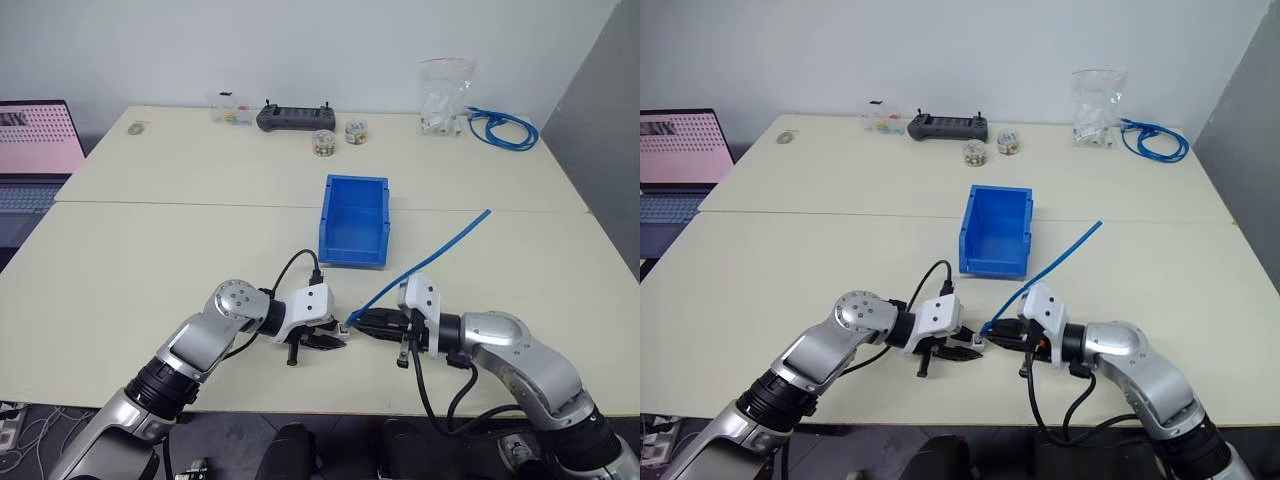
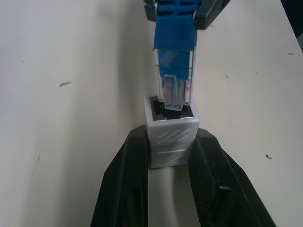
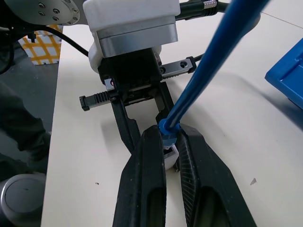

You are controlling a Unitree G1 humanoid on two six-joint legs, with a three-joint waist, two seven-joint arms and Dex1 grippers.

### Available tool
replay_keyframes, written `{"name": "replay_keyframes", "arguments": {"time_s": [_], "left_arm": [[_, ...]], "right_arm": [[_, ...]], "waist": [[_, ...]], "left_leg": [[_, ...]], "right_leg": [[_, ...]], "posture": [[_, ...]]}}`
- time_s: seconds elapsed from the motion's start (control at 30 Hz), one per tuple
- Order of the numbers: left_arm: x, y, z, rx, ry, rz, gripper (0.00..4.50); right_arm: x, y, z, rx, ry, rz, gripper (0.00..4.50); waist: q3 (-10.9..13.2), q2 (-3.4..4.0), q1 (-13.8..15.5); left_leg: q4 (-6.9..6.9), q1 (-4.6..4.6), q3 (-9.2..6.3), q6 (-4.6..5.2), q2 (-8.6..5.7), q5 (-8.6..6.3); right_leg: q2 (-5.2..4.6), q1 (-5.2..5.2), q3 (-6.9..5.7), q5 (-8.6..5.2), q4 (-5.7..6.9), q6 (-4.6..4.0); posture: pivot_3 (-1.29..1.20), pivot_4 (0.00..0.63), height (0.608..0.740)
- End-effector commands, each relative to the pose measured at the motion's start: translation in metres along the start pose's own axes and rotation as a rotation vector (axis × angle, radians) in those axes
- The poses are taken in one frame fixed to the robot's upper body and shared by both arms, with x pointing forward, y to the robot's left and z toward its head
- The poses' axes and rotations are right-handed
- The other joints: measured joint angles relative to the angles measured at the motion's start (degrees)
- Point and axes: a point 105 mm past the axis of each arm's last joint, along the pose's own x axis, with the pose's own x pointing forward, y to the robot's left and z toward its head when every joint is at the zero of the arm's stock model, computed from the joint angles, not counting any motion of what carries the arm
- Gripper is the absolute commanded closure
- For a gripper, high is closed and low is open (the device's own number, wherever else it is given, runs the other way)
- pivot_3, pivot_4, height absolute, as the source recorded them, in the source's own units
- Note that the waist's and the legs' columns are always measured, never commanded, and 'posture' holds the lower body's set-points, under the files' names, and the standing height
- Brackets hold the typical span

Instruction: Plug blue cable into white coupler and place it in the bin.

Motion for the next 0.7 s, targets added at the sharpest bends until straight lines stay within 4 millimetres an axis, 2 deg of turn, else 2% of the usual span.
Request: {"name": "replay_keyframes", "arguments": {"time_s": [0.03,0.3,0.7], "left_arm": [[0.0081,-0.0117,-0.0167,-0.048,0.052,-0.052,3.67],[0.0083,-0.0123,-0.0179,-0.046,0.055,-0.053,3.67],[0.009,-0.0134,-0.0187,-0.05,0.053,-0.057,3.67]], "right_arm": [[0.002,0.0005,0.0013,-0.052,0.008,0.024,4.39],[0.0036,-0.0007,-0.005,-0.079,0.035,0.047,4.39],[0.0112,-0.0014,-0.0024,-0.155,0.069,0.143,4.39]], "waist": [[0.0,0.0,0.0],[0.0,0.03,0.0],[-0.1,0.05,0.0]], "left_leg": [[0.0,0.01,0.0,0.0,0.0,0.0],[-0.01,0.17,-0.01,0.0,0.0,0.0],[-0.01,0.27,-0.02,0.0,0.0,0.0]], "right_leg": [[0.0,0.0,0.0,0.0,0.0,0.0],[0.0,0.17,-0.01,0.0,0.0,0.0],[0.0,0.24,-0.01,0.0,0.02,0.0]], "posture": [[0.0,0.15,0.74],[0.0,0.15,0.74],[0.0,0.15,0.74]]}}
